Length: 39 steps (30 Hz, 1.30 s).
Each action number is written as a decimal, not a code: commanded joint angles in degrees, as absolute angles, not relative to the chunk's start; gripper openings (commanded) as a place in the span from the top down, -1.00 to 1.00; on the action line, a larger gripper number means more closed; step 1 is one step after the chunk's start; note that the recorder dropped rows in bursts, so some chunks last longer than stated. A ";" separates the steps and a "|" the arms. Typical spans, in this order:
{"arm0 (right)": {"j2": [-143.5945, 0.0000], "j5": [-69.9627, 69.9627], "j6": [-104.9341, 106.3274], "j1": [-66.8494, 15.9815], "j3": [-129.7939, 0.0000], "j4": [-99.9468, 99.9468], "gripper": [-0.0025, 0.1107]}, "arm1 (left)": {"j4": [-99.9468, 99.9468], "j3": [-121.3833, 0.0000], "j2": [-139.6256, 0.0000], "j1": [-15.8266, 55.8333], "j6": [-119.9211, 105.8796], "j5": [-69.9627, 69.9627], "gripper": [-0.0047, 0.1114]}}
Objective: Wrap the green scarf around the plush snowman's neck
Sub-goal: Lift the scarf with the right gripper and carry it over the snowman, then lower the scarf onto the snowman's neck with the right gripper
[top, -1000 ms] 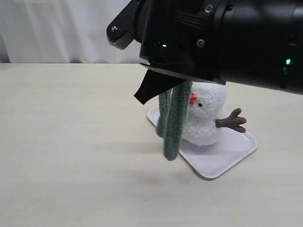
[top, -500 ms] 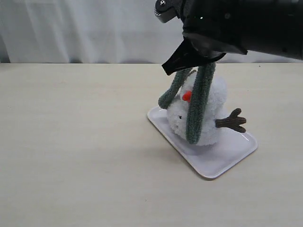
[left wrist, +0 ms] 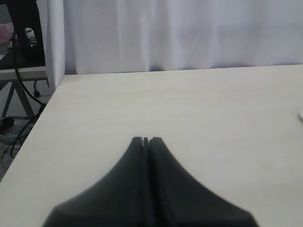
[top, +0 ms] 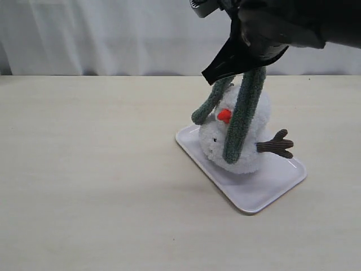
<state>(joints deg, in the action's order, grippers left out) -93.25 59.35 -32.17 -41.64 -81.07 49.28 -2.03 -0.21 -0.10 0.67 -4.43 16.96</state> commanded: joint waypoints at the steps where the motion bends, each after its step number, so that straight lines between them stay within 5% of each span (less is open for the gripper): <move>1: -93.27 61.46 -31.62 -41.34 -80.33 49.38 0.88 | -2.25 0.00 0.00 0.36 -4.33 16.34 0.92; 39: -106.85 56.82 -32.15 -31.17 -79.16 48.66 0.88 | -2.25 0.00 0.00 0.36 -4.33 16.34 0.92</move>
